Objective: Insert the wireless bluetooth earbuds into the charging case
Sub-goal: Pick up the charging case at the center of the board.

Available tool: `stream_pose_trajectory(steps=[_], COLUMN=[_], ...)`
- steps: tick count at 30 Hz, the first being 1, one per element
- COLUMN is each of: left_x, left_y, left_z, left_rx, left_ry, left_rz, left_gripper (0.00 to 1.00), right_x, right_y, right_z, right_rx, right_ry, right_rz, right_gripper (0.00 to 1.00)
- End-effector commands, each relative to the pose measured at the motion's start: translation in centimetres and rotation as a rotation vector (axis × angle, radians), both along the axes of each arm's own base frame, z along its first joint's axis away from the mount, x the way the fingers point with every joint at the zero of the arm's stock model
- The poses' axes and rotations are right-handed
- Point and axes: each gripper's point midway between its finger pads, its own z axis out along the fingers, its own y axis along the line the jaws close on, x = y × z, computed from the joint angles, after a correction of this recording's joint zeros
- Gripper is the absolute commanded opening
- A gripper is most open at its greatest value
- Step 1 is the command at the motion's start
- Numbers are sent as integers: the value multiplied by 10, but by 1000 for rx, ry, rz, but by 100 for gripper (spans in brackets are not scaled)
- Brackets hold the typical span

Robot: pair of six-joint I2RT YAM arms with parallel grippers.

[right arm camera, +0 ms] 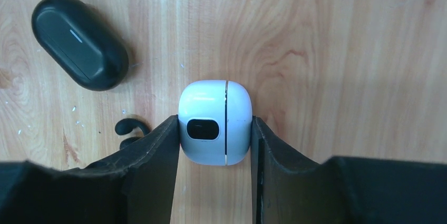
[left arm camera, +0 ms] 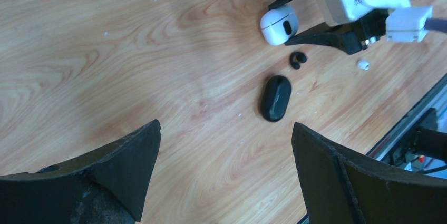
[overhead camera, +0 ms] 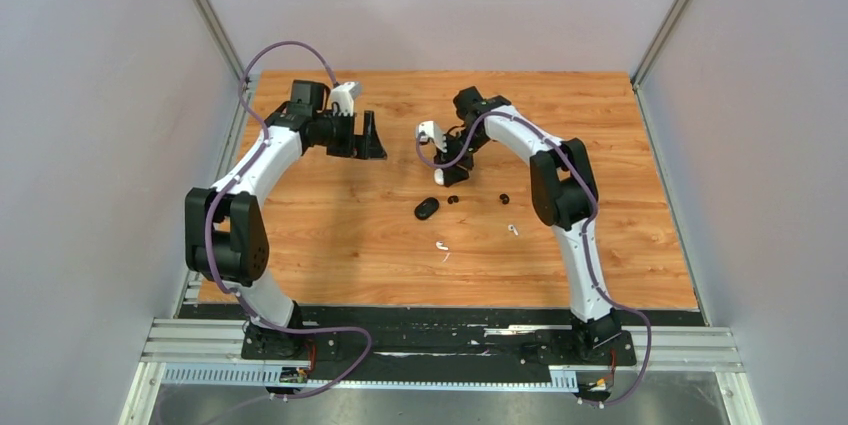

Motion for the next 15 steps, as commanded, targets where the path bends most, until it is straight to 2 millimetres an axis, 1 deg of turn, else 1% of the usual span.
stream_pose_trajectory(steps=[1, 2, 3, 4, 5, 6, 7, 8, 9, 10, 11, 14, 15], left_x=[33, 33, 41, 42, 48, 48, 51, 48, 49, 44, 43, 38, 36], left_y=[-31, -38, -44, -50, -54, -59, -64, -70, -74, -80, -82, -94, -98], left_z=[57, 65, 80, 89, 103, 111, 125, 132, 144, 149, 156, 170, 171], left_rx=[-175, -219, -261, -294, -331, -358, -394, -420, -443, -457, -462, -475, -479], left_ry=[-158, -167, -217, -241, -293, -319, -372, -391, -439, -455, -494, -546, -549], left_rz=[-61, -90, -93, -115, -117, -136, -145, -174, -192, -223, -239, -288, -302], left_gripper=[100, 99, 99, 98, 98, 96, 96, 94, 92, 91, 91, 91, 91], right_x=[46, 55, 59, 61, 60, 59, 57, 56, 55, 53, 51, 44, 42], right_y=[10, 13, 15, 17, 18, 20, 22, 22, 24, 27, 29, 37, 39], right_z=[109, 136, 163, 189, 213, 236, 252, 266, 276, 285, 292, 304, 305], right_rx=[171, 236, 301, 369, 440, 505, 547, 569, 586, 604, 620, 645, 648], right_ry=[-337, -441, -538, -625, -709, -787, -844, -889, -906, -908, -902, -901, -909], right_rz=[-140, -167, -188, -206, -217, -225, -242, -268, -286, -298, -307, -305, -298], right_gripper=[0, 0, 0, 0, 0, 0, 0, 0, 0, 0, 0, 0, 0])
